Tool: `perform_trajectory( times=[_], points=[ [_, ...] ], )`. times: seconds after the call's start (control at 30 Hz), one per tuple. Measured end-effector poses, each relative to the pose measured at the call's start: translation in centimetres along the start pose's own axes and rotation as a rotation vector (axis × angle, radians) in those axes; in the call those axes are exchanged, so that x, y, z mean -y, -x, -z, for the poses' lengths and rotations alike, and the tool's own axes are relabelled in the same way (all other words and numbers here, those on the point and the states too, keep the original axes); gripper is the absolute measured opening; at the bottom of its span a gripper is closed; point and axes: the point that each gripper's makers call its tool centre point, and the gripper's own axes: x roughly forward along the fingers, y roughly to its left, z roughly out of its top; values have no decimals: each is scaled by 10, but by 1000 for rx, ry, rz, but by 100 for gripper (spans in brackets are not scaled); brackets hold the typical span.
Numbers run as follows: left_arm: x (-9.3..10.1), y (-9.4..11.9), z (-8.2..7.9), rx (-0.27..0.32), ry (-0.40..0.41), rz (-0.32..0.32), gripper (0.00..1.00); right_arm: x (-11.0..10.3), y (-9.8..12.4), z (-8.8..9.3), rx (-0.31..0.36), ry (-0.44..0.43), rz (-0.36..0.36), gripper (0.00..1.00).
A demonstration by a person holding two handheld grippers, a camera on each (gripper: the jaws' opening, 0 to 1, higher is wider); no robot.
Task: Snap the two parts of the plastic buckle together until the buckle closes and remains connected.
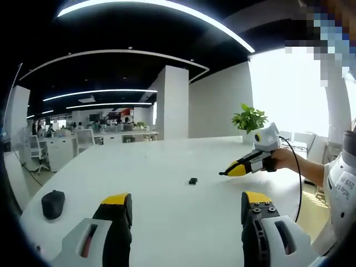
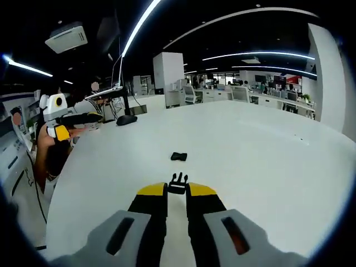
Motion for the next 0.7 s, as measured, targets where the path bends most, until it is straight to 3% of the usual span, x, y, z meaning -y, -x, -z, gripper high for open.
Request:
perform_trajectory(
  times=[0.33, 0.7],
  points=[
    [9, -17, -5, -8, -12, 51, 81, -8, -5, -2, 10, 3, -45, 12],
    [5, -38, -8, -4, 9, 51, 81, -3, -3, 5, -9, 14, -37, 12]
  ],
)
